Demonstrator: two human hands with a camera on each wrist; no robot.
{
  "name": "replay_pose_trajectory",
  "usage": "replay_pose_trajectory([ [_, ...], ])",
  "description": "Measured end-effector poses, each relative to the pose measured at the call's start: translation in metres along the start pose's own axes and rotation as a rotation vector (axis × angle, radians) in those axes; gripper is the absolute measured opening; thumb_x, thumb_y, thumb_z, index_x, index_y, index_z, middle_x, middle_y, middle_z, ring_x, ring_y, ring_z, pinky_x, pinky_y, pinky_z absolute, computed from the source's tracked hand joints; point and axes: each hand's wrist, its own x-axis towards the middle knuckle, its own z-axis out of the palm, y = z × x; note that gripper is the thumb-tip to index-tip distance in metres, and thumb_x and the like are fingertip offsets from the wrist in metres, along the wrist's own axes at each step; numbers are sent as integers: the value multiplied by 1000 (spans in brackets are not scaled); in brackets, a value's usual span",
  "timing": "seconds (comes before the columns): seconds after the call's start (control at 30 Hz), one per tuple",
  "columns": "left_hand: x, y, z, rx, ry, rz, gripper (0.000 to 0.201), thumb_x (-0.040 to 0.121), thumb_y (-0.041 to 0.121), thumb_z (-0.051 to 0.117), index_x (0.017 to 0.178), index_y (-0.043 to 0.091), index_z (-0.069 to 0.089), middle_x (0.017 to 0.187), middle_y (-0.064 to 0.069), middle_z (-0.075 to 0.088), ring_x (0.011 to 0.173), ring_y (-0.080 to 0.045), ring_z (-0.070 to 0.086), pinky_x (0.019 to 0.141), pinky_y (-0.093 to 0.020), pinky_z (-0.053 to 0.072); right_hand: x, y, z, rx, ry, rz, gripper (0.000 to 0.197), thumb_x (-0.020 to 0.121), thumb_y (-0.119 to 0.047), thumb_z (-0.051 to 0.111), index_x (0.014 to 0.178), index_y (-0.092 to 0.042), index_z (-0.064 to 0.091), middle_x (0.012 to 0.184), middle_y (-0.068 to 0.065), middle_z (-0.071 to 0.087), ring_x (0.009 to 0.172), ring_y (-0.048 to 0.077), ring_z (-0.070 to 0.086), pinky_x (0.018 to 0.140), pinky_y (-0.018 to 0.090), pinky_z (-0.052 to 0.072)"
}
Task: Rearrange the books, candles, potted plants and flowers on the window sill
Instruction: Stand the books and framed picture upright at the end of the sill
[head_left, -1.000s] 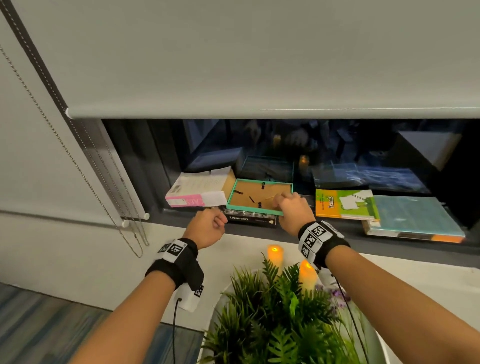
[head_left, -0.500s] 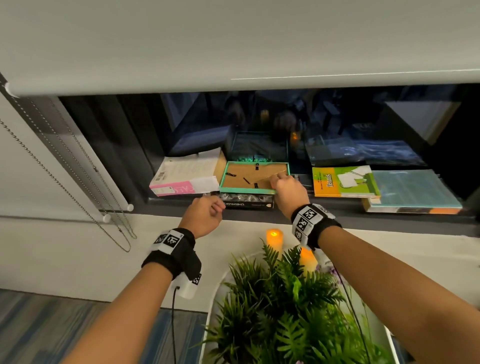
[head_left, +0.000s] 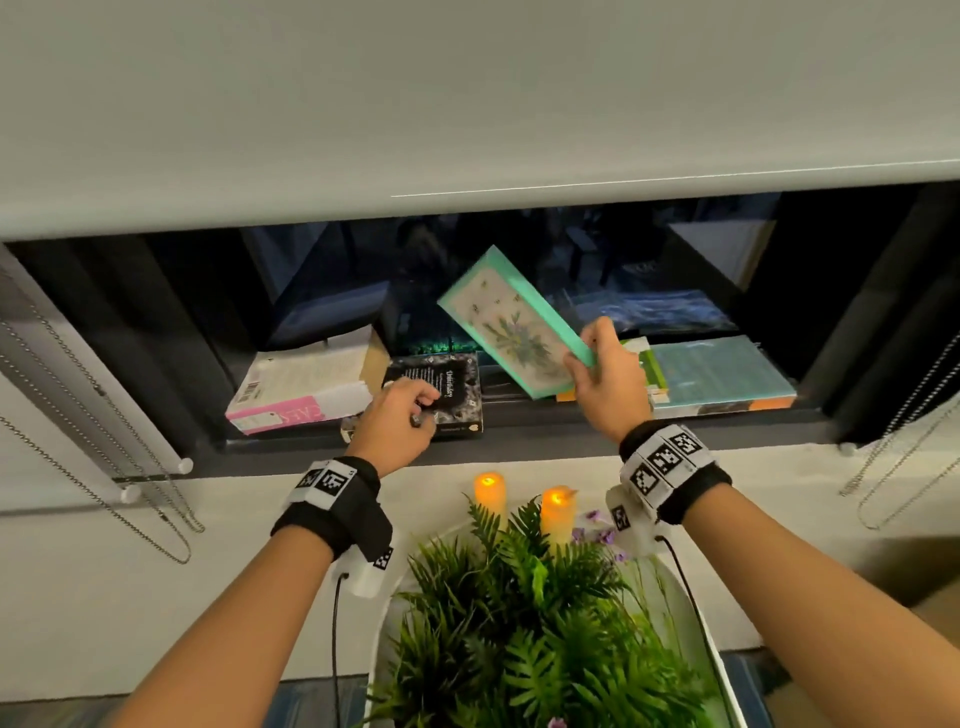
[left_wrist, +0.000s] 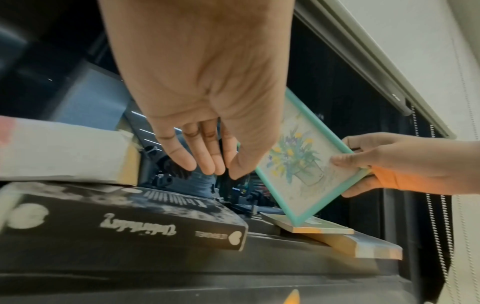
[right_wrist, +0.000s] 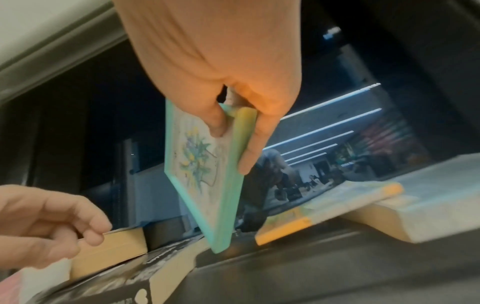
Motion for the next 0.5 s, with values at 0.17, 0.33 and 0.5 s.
replay_pose_trajectory([
  [0.17,6,21,21,60,-140,85,30,86,15,63,115,18,59,108,1,54,99,-15,53,87,-33,48,-14,35,-24,158,59,308,18,94,-19,55,99,-14,38,96,8,61,84,29,67,63,48,59],
  [0.33,4,11,22,151,-152,43,28,85,17,64,113,19,60,112,0,53,106,-20,51,91,-38,46,-16,72,-45,376,232,737,18,95,-16,53,99,-12,35,115,20,52,70,25,62,52,43,59],
  [0.5,-2,-5,19,153,-160,7,26,83,13,64,109,19,63,111,-1,55,107,-22,54,95,-42,46,-21,78,-44,769,475,991,32,95,-5,45,124,-7,30,135,20,41,100,35,59,45,31,56],
])
